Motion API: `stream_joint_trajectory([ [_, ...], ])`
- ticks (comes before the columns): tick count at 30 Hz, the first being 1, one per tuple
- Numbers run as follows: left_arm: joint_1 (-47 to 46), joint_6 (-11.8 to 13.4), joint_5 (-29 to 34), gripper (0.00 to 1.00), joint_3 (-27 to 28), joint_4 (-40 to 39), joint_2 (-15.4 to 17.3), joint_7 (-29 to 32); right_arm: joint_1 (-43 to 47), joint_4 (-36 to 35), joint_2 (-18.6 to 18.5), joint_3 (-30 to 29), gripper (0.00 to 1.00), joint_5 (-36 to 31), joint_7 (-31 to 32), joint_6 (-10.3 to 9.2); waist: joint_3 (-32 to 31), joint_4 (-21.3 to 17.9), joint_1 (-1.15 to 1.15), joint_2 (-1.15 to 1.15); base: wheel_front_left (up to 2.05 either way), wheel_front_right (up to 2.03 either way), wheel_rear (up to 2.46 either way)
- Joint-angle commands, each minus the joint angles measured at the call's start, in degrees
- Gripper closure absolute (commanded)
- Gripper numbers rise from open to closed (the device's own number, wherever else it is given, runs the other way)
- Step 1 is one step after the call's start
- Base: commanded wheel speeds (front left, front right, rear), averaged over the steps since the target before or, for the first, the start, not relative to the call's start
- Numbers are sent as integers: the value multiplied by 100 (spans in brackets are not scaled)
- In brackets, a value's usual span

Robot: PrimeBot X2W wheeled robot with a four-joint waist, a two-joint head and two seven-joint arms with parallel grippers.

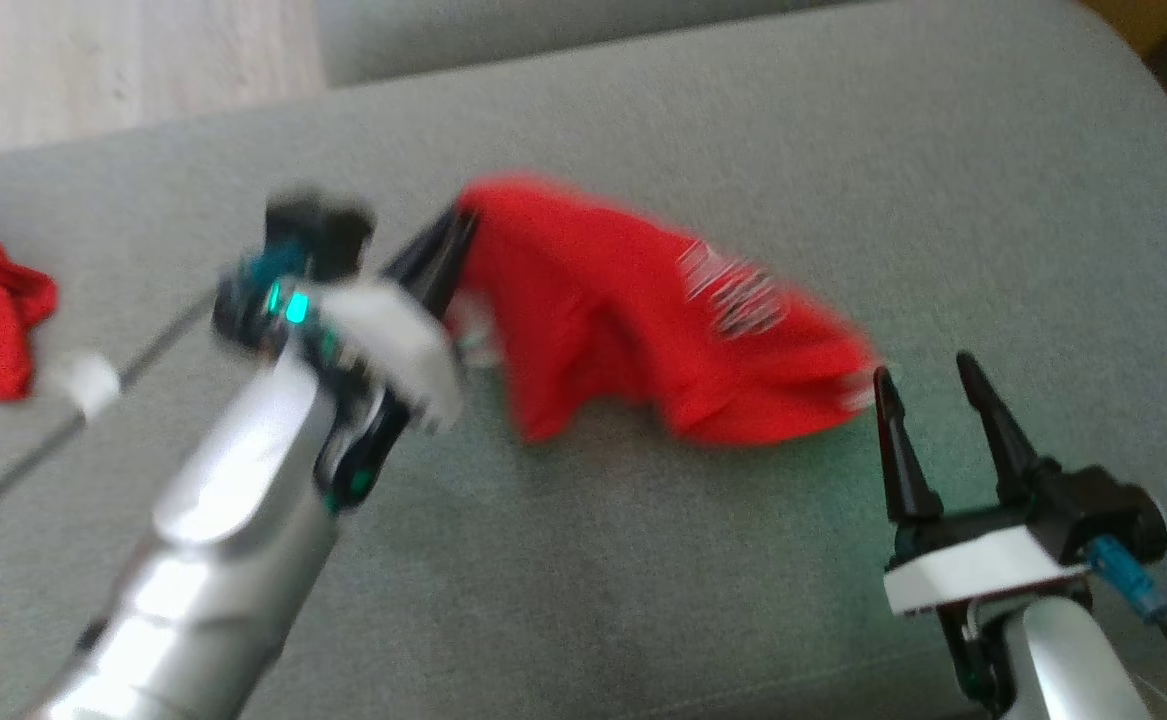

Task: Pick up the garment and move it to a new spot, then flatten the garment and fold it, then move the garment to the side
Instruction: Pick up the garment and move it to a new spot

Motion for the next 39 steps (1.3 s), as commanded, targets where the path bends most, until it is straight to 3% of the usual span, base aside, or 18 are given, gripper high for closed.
stream_joint_trajectory([
  [1, -132, 67, 56, 100, 191, 107, 179, -182, -247, -214, -28, 143, 0, 65, -62, 21, 292, -174, -1, 0, 0, 0, 0],
  [7, 56, 259, 282, 100, 241, 1557, 257, -1022, -405, -267, -28, 60, 0, 26, -62, 21, 628, -299, -1, 0, 0, 0, 0],
  [8, 37, 307, 343, 92, 243, 1720, 253, -1210, -411, -269, -28, 38, 0, 16, -62, 21, 648, -293, -1, 0, 0, 0, 0],
  [10, -1, 365, 434, 45, 226, 2021, 204, -1527, -407, -265, -28, -1, 0, -1, -62, 21, 661, -262, -1, 0, 0, 0, 0],
  [11, -35, 353, 470, 0, 191, 2285, 106, -1724, -386, -249, -28, -28, 0, -21, -62, 21, 634, -206, -1, 0, 0, 0, 0],
  [22, -25, 311, 768, 0, 100, 2753, -195, -2224, -186, -136, -28, -14, 0, -103, -62, 21, 30, 119, -1, 0, 0, 0, 0],
  [27, 450, 462, 932, 0, 339, 2206, -159, -2231, -32, -83, -28, -59, 0, -135, -62, 21, -328, 235, -1, 0, 0, 0, 0],
  [39, 2662, 965, 1499, 0, 1412, 49, -222, -2233, 506, -64, -28, -182, 0, -206, -62, 21, -917, 554, -1, 0, 0, 0, 0],
])
